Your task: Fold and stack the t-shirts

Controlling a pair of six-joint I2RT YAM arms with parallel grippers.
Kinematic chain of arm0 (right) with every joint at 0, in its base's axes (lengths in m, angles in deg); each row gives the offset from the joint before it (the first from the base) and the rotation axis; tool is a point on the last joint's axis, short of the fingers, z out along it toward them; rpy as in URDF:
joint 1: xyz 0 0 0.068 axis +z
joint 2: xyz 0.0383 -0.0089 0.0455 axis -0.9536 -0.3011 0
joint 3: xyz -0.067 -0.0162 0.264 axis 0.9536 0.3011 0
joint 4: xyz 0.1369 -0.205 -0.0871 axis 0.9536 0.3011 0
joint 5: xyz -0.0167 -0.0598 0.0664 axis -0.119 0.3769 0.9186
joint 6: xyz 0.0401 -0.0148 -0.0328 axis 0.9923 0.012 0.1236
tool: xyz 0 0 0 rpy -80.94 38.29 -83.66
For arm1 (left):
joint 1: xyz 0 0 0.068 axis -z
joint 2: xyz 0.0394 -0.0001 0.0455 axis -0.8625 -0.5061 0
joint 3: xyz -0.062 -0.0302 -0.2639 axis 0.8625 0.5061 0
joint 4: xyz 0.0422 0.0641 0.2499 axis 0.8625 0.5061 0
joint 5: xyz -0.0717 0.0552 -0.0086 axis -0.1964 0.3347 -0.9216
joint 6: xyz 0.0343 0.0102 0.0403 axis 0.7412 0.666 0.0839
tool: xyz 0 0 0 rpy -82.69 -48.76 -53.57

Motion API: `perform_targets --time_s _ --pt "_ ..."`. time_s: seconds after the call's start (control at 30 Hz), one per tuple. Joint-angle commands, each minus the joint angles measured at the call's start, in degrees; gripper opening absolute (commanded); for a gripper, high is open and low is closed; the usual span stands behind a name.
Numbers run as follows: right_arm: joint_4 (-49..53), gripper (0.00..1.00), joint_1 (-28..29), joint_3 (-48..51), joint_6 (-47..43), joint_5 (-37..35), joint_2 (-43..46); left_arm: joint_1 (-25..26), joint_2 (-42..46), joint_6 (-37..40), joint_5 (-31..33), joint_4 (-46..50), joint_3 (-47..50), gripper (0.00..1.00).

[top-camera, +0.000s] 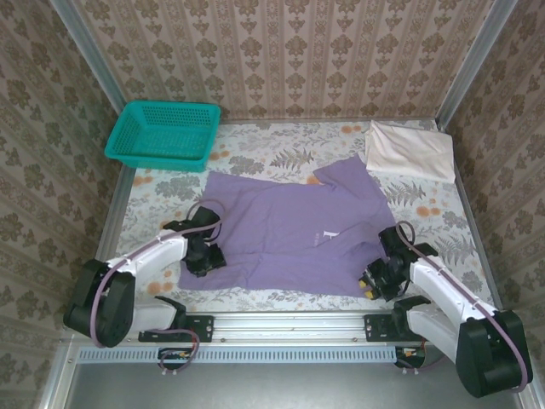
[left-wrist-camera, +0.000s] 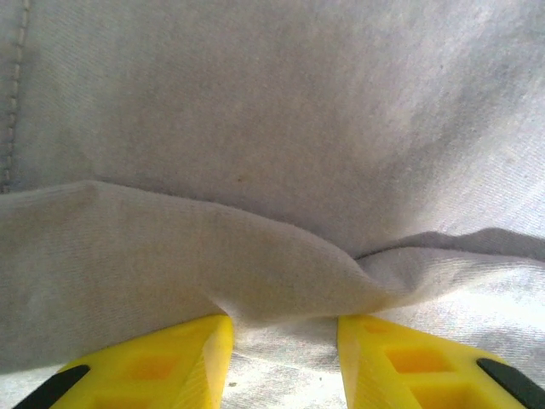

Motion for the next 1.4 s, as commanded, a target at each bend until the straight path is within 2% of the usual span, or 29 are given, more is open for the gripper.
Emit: perform_targets --time_s 0.0,0.1,0.2,0.3,0.37,0.47,0.57,0.6,0.73,0.8,1.0,1.17,1.37 --pt "7.17 0.24 -0.2 -0.91 1.57 -1.91 -0.67 1.04 -0.01 -3.61 0.65 9.88 2.87 0.4" --pt "8.93 0.25 -0.29 -4.47 -0.04 -3.06 -1.86 1.32 0.04 -3.37 2.06 12.04 0.36 0.4" --pt "9.41 0.29 -0.16 -10.75 -0.39 -4.49 -0.51 1.47 0.77 -1.13 7.47 18.03 -6.82 0.43" --pt "4.07 0.42 -0.16 -18.81 -3.79 -7.34 0.27 0.29 0.71 3.44 12.54 20.52 -16.29 0.57" --pt "-4.46 0.51 -0.53 -22.29 -8.13 -8.51 -0.89 -3.18 -1.86 6.46 11.87 19.11 -22.4 0.59" --pt "-14.43 0.58 -2.38 -29.73 -15.8 -9.75 -9.65 -7.26 -8.93 9.85 12.16 15.23 -31.49 0.62" --pt "-16.82 0.6 -4.33 -41.62 -24.14 -10.43 -24.17 -12.39 -16.37 9.6 9.21 8.69 -36.89 0.62" --pt "-16.54 0.6 -4.95 -46.47 -26.85 -10.28 -30.73 -14.49 -18.42 7.95 6.83 5.45 -37.43 0.62" --pt "-13.14 0.56 -6.35 -62.84 -35.17 -11.89 -47.89 -20.76 -23.18 1.86 1.25 -8.75 -35.28 0.6" --pt "-13.68 0.56 -6.63 -68.18 -38.49 -14.62 -53.85 -22.43 -25.22 0.74 -0.92 -15.72 -33.73 0.6" --pt "-14.96 0.55 -7.72 -80.41 -43.61 -11.46 -66.31 -23.8 -29.57 3.33 -2.83 -27.32 -31.44 0.58" --pt "-12.45 0.54 -8.06 -87.54 -46.5 -11.77 -73.42 -22.61 -33.5 6.8 -3.83 -31.26 -31.27 0.55" --pt "-14.53 0.54 -8.69 -89.12 -47.97 -11.16 -75.95 -20.73 -37.12 13.19 1.44 -26.49 -34.82 0.55"
